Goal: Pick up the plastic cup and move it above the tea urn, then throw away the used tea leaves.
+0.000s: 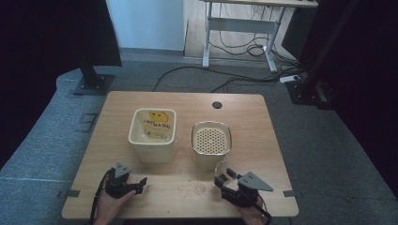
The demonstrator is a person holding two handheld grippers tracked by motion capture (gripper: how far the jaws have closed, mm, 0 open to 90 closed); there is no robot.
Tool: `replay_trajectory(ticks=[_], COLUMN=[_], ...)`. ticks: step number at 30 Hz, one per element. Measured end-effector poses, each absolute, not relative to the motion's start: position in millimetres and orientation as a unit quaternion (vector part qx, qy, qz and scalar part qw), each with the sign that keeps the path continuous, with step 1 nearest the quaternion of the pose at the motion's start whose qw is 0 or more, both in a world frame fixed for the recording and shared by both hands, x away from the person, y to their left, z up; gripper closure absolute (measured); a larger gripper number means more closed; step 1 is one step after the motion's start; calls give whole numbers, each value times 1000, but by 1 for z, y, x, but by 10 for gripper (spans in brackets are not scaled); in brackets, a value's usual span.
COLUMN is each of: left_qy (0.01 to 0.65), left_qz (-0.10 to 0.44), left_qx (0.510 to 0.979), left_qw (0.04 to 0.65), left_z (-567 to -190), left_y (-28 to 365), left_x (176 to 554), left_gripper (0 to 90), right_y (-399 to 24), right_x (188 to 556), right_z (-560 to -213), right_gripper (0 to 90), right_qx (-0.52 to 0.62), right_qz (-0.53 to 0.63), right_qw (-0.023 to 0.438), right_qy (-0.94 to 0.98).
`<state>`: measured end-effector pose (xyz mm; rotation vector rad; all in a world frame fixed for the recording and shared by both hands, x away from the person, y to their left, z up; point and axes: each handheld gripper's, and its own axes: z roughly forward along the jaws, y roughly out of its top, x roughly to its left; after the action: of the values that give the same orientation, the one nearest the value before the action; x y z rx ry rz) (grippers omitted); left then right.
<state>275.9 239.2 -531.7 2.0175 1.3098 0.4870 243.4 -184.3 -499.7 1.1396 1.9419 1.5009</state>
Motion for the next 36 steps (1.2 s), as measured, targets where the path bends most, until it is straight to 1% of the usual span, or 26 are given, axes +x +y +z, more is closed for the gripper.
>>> replay_trajectory(ticks=[1, 2, 4, 5, 12, 14, 19, 20, 23, 30, 36], left_qy=[502, 502, 503, 503, 505, 505, 506, 505, 503, 502, 502], left_qz=[187, 186, 186, 186, 186, 185, 180, 179, 177, 173, 172], left_qx=[774, 775, 775, 775, 773, 773, 775, 776, 778, 779, 780], left_qw=[337, 336, 335, 335, 336, 336, 334, 334, 333, 333, 331], left_z=[-532, -532, -532, -532, -533, -533, -534, -534, -534, -535, -535], left_y=[239, 239, 239, 239, 240, 240, 239, 239, 238, 239, 238], left_x=[276, 276, 276, 277, 276, 276, 277, 277, 277, 277, 277], left_gripper=[148, 148, 148, 148, 148, 148, 148, 148, 148, 148, 149], right_y=[-184, -199, -205, -215, -230, -237, -246, -249, -251, -246, -233], right_x=[243, 246, 247, 252, 261, 267, 277, 283, 291, 306, 312], right_z=[-500, -493, -490, -486, -478, -471, -462, -456, -442, -419, -411], right_gripper=[396, 399, 400, 402, 400, 400, 391, 392, 400, 400, 405], right_qx=[411, 428, 434, 449, 463, 468, 477, 485, 483, 477, 466], right_qz=[542, 545, 547, 546, 539, 534, 518, 509, 492, 468, 448], right_qw=[216, 231, 235, 247, 276, 294, 315, 324, 345, 367, 387], right_qy=[701, 683, 676, 663, 647, 640, 636, 634, 637, 647, 658])
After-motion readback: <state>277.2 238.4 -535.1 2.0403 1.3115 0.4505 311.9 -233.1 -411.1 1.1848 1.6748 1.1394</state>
